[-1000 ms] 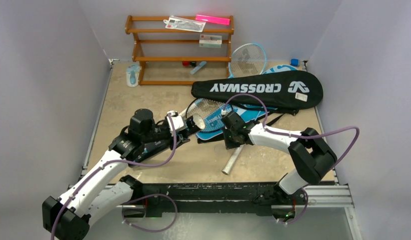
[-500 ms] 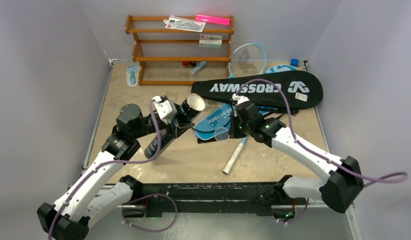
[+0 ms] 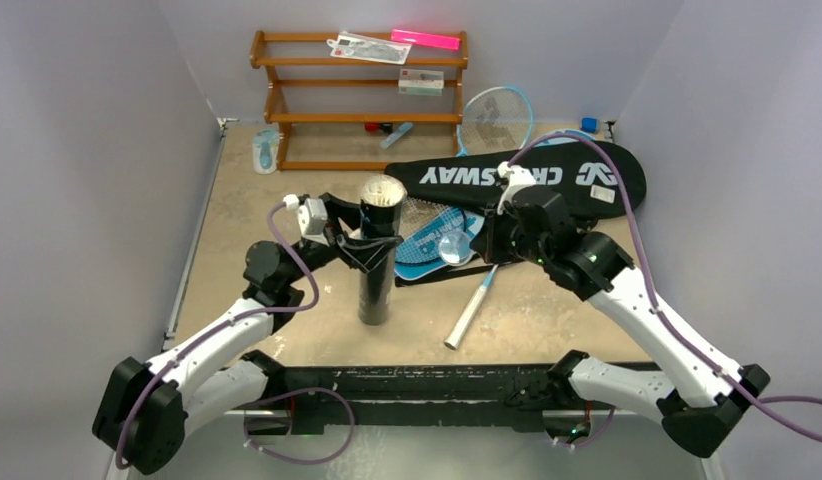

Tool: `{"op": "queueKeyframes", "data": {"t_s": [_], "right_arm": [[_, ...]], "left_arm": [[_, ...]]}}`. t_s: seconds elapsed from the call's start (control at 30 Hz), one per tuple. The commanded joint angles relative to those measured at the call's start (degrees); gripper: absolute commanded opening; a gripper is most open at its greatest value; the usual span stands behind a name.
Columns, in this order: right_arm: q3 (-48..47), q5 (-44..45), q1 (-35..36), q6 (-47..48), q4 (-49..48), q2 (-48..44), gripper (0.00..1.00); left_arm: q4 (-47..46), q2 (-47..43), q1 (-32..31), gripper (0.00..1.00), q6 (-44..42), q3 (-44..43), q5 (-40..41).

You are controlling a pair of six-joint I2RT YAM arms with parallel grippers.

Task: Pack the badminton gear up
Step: Close the lid on the shuttle tube.

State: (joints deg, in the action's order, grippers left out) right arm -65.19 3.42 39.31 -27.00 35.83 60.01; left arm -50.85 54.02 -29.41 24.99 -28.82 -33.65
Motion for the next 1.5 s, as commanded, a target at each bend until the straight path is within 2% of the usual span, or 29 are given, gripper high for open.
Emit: {"op": "queueKeyframes", "data": {"t_s": [0.0, 0.17, 0.27, 0.4, 0.57, 0.83, 1.03, 1.23, 1.47], "right_arm": [[-5.64, -3.09, -0.2, 1.28, 5.38, -1.97, 0.0], [-19.9, -7.16, -0.2, 3.07, 10.79, 1.27, 0.0], [-26.46, -8.15, -0.2, 3.89, 12.58, 3.12, 0.0], [-34.45, -16.21, -0.2, 4.64, 13.55, 7.24, 0.0], [-45.42, -19.77, -0.2, 5.34, 15.3, 14.67, 0.0], [-55.63, -27.61, 0.15, 4.6, 15.13, 23.64, 0.0], [-59.72, -25.61, 3.51, 5.58, 16.97, 27.8, 0.0], [-67.72, -20.98, 6.98, 7.13, 22.22, 32.64, 0.0], [-68.33, -17.33, 9.38, 8.3, 23.91, 34.4, 0.0]], "left_arm": [[-20.02, 2.35, -2.41, 0.47, -0.27, 2.38, 1.53], [-29.49, 6.17, -3.79, 0.48, -1.82, 6.87, 2.53], [-31.04, 6.6, -3.82, 0.48, -2.59, 8.29, 2.31], [-25.94, 4.4, -3.95, 0.57, -5.2, 9.05, 1.26], [-20.46, 0.98, -3.99, 0.68, -7.41, 9.31, 1.35], [-11.31, -3.55, -4.05, 0.75, -9.05, 8.26, 2.43], [-5.93, -5.51, -4.08, 0.76, -10.38, 6.82, 2.95], [0.96, -6.36, -4.06, 0.76, -12.54, 4.12, 3.15], [2.29, -5.89, -4.02, 0.74, -12.73, 3.0, 2.49]]}}
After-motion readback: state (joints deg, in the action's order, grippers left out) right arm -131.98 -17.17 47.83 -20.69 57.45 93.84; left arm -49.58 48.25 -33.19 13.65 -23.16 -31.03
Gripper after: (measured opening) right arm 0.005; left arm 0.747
